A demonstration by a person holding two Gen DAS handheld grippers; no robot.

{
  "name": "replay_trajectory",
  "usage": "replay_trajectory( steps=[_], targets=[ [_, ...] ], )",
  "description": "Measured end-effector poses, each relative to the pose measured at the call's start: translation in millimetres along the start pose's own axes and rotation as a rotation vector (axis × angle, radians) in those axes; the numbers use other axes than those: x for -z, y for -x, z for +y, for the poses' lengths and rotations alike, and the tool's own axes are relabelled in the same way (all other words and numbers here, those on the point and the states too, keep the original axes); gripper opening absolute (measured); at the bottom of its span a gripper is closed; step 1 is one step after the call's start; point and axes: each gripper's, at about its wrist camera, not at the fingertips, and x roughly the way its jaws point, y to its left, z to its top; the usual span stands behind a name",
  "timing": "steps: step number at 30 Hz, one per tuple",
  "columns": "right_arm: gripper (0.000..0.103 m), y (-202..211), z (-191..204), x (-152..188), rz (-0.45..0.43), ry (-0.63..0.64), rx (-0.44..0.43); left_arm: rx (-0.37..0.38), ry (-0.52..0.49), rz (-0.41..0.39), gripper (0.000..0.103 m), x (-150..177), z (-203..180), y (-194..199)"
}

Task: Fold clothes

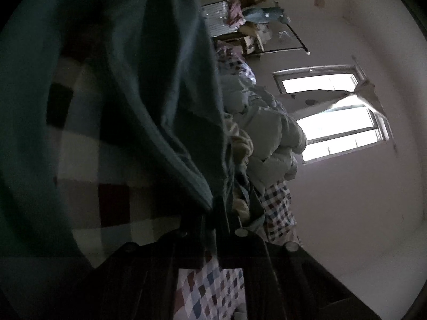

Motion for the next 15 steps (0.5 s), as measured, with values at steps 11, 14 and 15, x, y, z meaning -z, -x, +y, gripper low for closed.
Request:
replay_trajectory(
  steps=[11, 14, 15],
  targets=[
    [0.004, 44.4, -110.9, -9.9, 0.044, -0.492, -0.01, 0.107, 0.033, 0.013, 0.006, -14.8, -5.1, 28.8],
    [0.003, 63.2, -148.3, -9.5, 0.034, -0.65, -0.009, 0.145, -0.001, -0.005, 0.006, -27.4, -19.0, 46.1],
    [0.003, 69.1, -160.8, -9.2, 0.027, -0.695, -0.005, 0.157, -0.009, -0.011, 0.006, -32.2, -23.8, 51.7]
  ],
)
